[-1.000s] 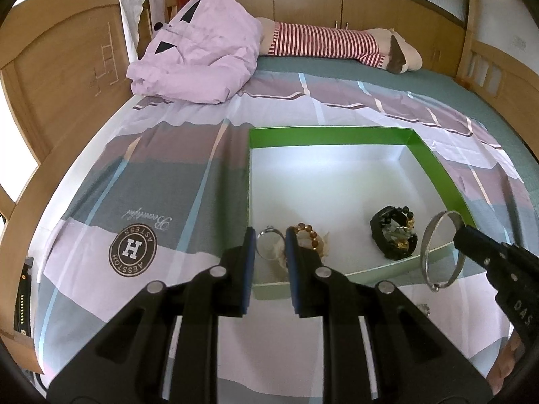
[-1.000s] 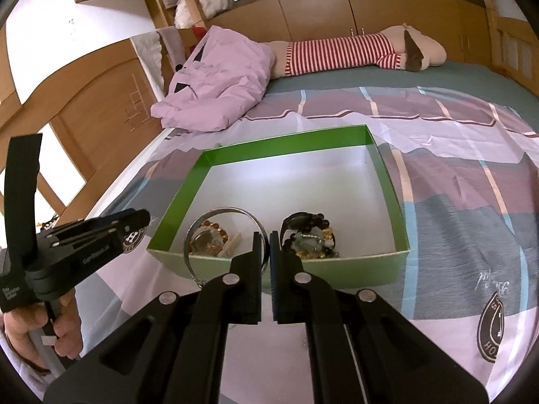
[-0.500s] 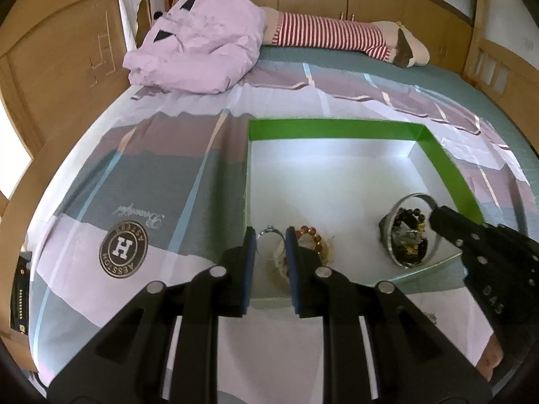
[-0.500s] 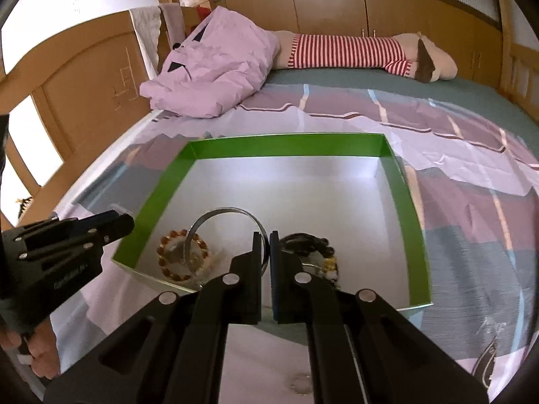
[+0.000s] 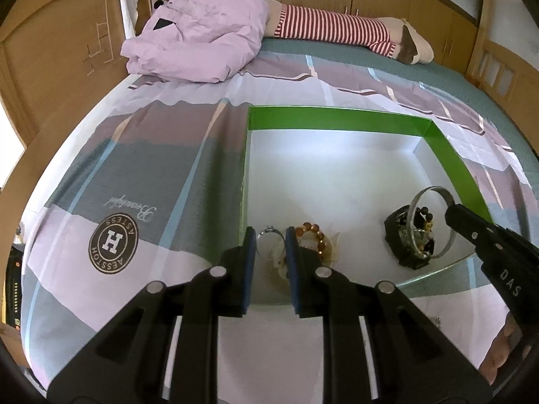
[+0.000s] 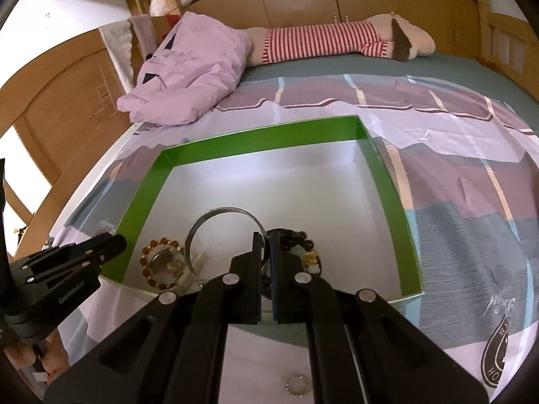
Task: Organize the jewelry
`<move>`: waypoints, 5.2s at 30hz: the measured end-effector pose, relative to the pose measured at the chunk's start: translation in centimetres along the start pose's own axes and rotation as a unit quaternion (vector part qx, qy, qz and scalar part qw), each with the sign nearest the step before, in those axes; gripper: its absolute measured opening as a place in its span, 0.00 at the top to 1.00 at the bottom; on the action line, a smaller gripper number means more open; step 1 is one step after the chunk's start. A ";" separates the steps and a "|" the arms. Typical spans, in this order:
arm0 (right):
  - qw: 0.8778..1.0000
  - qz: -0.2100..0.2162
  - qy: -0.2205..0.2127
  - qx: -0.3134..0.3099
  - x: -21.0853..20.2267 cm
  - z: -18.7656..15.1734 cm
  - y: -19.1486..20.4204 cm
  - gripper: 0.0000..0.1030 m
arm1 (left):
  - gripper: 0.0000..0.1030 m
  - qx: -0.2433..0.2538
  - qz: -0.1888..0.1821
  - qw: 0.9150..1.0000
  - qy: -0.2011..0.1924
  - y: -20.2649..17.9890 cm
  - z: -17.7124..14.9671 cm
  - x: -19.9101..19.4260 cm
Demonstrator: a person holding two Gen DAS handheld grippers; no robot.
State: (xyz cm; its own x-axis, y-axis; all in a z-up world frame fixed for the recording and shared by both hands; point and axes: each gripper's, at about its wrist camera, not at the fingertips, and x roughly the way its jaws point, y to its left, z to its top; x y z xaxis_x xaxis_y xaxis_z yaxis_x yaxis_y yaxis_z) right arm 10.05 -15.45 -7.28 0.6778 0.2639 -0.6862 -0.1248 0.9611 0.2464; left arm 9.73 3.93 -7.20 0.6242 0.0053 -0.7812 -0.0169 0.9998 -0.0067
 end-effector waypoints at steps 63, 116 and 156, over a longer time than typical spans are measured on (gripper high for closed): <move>0.995 -0.039 0.080 -0.038 -4.1 -4.3 -1.4 0.59 | 0.50 0.129 -0.016 0.990 0.054 -6.3 -6.3 -1.5; 0.975 -0.096 0.181 -0.091 0.4 -7.7 -0.6 0.80 | 0.85 0.123 -0.017 0.987 0.104 -6.1 -6.5 2.2; 0.977 -0.088 0.170 -0.089 0.2 -7.7 -0.6 0.80 | 0.85 0.124 0.000 0.986 0.108 -6.0 -6.6 2.0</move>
State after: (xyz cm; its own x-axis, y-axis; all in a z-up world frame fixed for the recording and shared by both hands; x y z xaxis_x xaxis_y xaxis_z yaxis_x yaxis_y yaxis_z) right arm 4.67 -15.34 -12.78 0.4234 0.0764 -0.9027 -0.1733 0.9849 0.0021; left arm 5.96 -2.22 -12.82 0.4426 0.0292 -0.8963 0.1905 0.9736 0.1258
